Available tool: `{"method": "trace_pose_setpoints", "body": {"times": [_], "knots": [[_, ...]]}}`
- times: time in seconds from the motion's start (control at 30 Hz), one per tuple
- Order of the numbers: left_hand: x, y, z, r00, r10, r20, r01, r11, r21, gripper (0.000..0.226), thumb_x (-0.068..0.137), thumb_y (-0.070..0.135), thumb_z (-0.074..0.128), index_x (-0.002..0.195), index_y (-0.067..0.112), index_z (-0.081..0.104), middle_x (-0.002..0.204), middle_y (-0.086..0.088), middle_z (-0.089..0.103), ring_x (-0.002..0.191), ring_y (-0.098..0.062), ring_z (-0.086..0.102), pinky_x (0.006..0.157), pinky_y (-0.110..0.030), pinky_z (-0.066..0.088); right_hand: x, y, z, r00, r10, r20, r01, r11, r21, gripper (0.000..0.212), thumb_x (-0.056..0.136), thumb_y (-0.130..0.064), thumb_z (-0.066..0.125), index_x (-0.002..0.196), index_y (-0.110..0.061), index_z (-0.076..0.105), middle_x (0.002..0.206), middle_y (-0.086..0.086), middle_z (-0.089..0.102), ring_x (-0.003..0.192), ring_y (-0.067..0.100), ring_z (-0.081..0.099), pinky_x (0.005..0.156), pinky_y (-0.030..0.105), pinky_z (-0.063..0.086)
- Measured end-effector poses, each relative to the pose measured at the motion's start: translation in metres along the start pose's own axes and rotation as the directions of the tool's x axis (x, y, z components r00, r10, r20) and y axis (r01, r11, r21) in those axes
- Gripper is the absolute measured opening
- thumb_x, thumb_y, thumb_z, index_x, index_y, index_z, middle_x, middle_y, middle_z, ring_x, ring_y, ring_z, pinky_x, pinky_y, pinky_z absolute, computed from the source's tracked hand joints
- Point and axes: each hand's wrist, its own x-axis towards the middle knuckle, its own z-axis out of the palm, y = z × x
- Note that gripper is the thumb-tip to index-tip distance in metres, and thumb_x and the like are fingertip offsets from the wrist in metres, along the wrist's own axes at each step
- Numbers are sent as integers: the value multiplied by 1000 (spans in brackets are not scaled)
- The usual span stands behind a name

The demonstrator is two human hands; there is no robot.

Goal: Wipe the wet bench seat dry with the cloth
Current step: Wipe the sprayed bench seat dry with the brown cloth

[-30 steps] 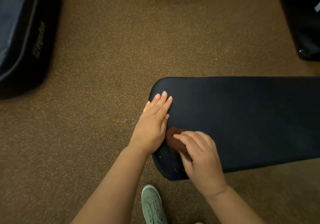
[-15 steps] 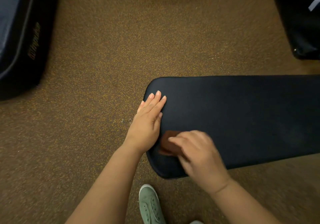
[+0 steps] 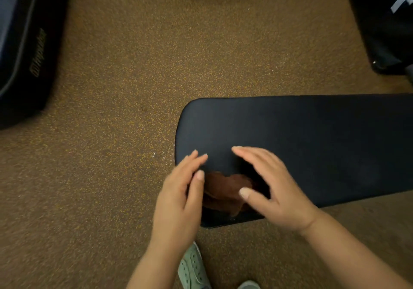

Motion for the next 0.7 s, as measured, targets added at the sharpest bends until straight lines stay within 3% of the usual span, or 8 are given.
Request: {"method": "trace_pose_setpoints", "body": {"times": [0.1,0.17,0.23,0.37,0.47,0.6,0.7], "knots": [[-42,0,25,999,10,43,-13,997,70,48,88,47,48,135,34,48,146,18,38,138,-4,27,111,-19,19,-13,26,-5,967,128,-222,-156,981,-115,42,93,-31,40,133,-24,52,138,-8,49,136,10,33,112,39,27],[-51,-4,47,997,23,77,-35,987,156,65,85,57,50,143,33,34,153,14,24,143,-9,14,115,-24,7,-19,37,5,953,157,-259,-214,955,-206,40,95,-28,37,131,-21,54,138,-3,49,137,14,33,113,39,25],[-43,-6,63,997,37,68,-51,974,219,70,82,60,53,142,30,34,154,7,23,144,-13,11,116,-26,0,-23,43,13,958,132,-256,-200,944,-263,40,97,-27,36,131,-17,54,140,2,48,137,20,33,113,42,26],[-16,-6,71,985,134,107,-160,942,294,47,76,18,59,122,21,52,134,1,46,131,-21,37,111,-39,24,-24,46,15,949,116,-293,-193,949,-250,38,97,-25,38,128,-16,57,139,2,49,136,20,35,113,41,26],[-27,-15,49,974,183,134,-216,927,308,51,67,9,46,115,14,62,121,-2,58,117,-21,50,106,-37,34,-26,48,15,947,108,-303,-181,958,-223,36,96,-24,40,127,-17,59,140,1,50,137,19,35,114,42,26],[-47,-35,20,980,192,-41,-169,929,330,46,72,6,47,114,12,65,116,-5,60,108,-25,56,99,-36,40,-26,49,16,944,104,-314,-177,961,-213,36,95,-23,44,126,-17,60,139,0,51,136,19,37,113,43,28],[-35,-30,31,970,99,-222,-24,948,318,49,70,-4,53,116,8,64,119,-3,58,114,-21,52,104,-29,35,-26,49,17,941,101,-324,-177,961,-213,36,94,-24,44,126,-17,60,139,1,51,136,19,37,113,43,27]]}}
